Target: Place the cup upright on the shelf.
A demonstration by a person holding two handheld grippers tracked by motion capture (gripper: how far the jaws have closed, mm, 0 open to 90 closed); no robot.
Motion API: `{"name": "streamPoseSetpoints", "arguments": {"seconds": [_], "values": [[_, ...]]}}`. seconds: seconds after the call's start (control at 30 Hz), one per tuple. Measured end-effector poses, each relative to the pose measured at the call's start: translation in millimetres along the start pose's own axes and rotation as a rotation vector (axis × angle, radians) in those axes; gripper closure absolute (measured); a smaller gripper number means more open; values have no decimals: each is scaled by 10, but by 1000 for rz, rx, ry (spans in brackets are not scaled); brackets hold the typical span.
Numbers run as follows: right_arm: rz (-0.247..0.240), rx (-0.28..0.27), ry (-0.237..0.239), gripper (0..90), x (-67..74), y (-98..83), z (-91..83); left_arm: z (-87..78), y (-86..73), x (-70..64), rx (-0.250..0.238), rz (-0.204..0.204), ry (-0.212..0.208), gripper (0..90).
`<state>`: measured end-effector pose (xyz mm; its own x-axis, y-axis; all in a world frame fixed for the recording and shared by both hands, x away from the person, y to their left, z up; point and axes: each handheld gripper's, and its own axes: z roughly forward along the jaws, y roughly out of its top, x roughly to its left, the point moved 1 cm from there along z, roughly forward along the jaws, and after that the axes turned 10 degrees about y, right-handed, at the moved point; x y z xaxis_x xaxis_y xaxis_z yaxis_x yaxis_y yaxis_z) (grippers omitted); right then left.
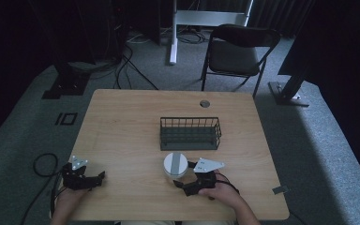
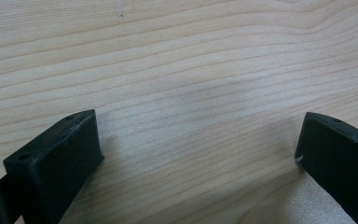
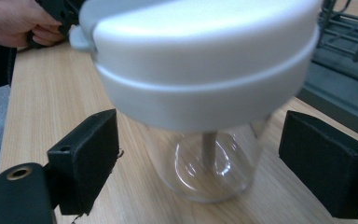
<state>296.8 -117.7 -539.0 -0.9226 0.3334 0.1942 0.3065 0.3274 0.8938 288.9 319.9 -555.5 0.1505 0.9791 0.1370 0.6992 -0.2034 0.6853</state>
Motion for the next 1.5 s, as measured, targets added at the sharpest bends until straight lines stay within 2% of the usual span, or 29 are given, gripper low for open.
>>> {"name": "streamPoseSetpoints", "arguments": {"seconds": [0.17,0.4,1.07,1.5], "values": [[1,-26,-17,117,0,21,48,0,0,0,0,0,0,2],[15,-46,-17,117,18,32,105,0,0,0,0,0,0,2],[9,-53,-64,121,27,57,240,0,0,0,0,0,0,2],[25,-46,-91,149,40,60,288,0,0,0,0,0,0,2]]}}
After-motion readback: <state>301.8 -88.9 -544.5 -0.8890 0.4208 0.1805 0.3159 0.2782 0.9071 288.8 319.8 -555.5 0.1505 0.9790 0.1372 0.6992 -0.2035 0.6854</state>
